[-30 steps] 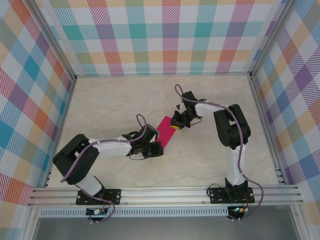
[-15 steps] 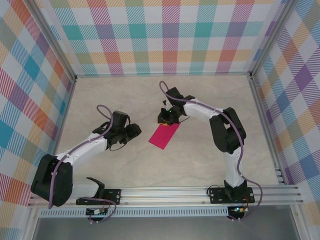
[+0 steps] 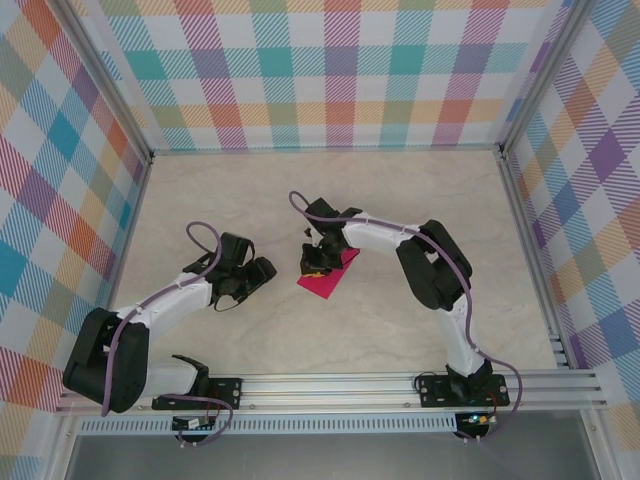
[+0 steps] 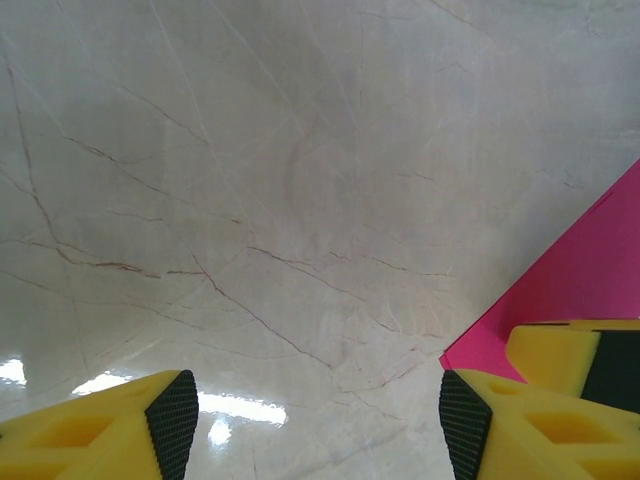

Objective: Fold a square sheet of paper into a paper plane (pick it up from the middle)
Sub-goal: Rotate the square sheet of paper at the center of the table.

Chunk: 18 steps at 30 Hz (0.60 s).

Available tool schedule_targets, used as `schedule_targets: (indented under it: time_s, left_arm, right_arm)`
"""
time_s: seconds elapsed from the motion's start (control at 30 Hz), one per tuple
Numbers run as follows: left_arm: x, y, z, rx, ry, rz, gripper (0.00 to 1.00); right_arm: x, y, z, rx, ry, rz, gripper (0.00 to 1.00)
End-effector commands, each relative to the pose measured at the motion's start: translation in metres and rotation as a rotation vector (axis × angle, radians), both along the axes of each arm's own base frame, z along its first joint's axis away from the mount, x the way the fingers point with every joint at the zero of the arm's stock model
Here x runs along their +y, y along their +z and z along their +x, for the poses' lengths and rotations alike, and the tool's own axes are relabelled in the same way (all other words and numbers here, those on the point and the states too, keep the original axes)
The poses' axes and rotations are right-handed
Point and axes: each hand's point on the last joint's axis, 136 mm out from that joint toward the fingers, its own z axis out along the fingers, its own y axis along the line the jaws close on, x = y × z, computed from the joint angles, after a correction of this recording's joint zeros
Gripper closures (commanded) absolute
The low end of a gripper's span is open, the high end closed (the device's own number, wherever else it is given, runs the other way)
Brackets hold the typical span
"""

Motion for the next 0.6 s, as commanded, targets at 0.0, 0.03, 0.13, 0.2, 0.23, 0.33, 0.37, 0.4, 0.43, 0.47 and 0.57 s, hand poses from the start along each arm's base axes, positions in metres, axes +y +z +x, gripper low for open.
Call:
schedule_targets:
  time_s: [0.0,0.03,0.13,0.2,0.23,0.33,0.37,0.4,0.43,0.47,0.57]
  left_arm:
    - [0.001,0.003,0.002,-0.022,0.012,-0.017,0.30]
    - [0.000,0.003,0.002,-0.023,0.011,-0.019,0.30]
    - [0.000,0.005,0.003,-0.027,0.010,-0.022,0.28]
    - [-0.001,0.005,0.003,-0.028,0.005,-0.023,0.27]
    - [-0.001,0.005,0.003,-0.028,0.003,-0.026,0.27]
    - [-0.004,0.004,0.004,-0.023,-0.010,-0.035,0.26]
    - [-0.006,0.005,0.005,-0.024,-0.012,-0.040,0.26]
    - [-0.007,0.003,0.005,-0.019,-0.016,-0.044,0.26]
    - [-0.010,0.003,0.006,-0.018,-0.025,-0.053,0.25]
    - [-0.012,0.003,0.007,-0.016,-0.031,-0.062,0.25]
    - [-0.020,0.003,0.010,-0.016,-0.056,-0.091,0.25]
  right_arm:
    - [-0.010,-0.018,-0.017,0.030,0.058,-0.057,0.83]
    - [-0.011,-0.019,-0.019,0.029,0.070,-0.062,0.83]
    - [-0.016,-0.023,-0.030,0.039,0.126,-0.065,0.83]
    - [-0.023,-0.023,-0.044,0.061,0.184,-0.056,0.83]
    - [-0.026,-0.022,-0.051,0.073,0.216,-0.051,0.82]
    - [-0.044,-0.016,-0.078,0.116,0.302,-0.047,0.82]
    - [-0.048,-0.012,-0.083,0.115,0.316,-0.042,0.82]
    - [-0.053,-0.007,-0.088,0.109,0.332,-0.038,0.81]
    - [-0.057,-0.002,-0.091,0.095,0.339,-0.039,0.81]
    - [-0.059,0.003,-0.089,0.073,0.340,-0.039,0.79]
    - [-0.068,0.019,-0.064,-0.025,0.245,-0.076,0.75]
